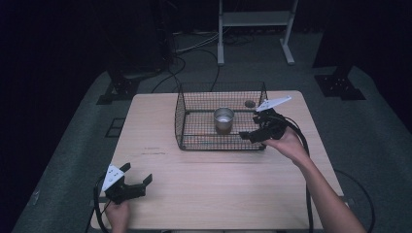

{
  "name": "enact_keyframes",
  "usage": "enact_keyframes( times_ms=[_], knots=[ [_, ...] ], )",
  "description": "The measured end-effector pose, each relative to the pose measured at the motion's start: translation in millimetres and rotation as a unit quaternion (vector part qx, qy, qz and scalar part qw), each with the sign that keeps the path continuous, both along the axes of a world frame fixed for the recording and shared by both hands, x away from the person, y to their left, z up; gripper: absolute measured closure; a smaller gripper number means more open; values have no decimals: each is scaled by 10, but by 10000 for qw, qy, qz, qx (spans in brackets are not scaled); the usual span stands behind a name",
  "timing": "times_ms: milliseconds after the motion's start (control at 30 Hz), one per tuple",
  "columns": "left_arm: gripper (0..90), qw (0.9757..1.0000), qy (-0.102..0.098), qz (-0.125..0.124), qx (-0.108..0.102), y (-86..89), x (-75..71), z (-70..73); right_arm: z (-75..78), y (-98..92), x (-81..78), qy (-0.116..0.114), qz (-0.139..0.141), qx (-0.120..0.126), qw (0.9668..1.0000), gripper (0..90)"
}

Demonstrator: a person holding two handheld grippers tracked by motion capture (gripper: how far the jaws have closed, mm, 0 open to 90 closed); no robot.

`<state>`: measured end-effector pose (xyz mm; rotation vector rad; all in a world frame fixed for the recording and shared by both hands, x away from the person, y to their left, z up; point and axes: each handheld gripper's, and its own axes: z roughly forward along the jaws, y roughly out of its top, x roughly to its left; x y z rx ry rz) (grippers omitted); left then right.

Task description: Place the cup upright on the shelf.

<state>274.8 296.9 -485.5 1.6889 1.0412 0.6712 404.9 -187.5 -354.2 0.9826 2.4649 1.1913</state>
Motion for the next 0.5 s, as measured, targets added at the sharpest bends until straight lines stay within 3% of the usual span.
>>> enact_keyframes(
  times_ms=[500],
  knots=[
    [0, 10000, 3, 3, 16, 1, 3, 0, -129, -194, -163, 37, -48, 35, 10000, 130]
  ],
)
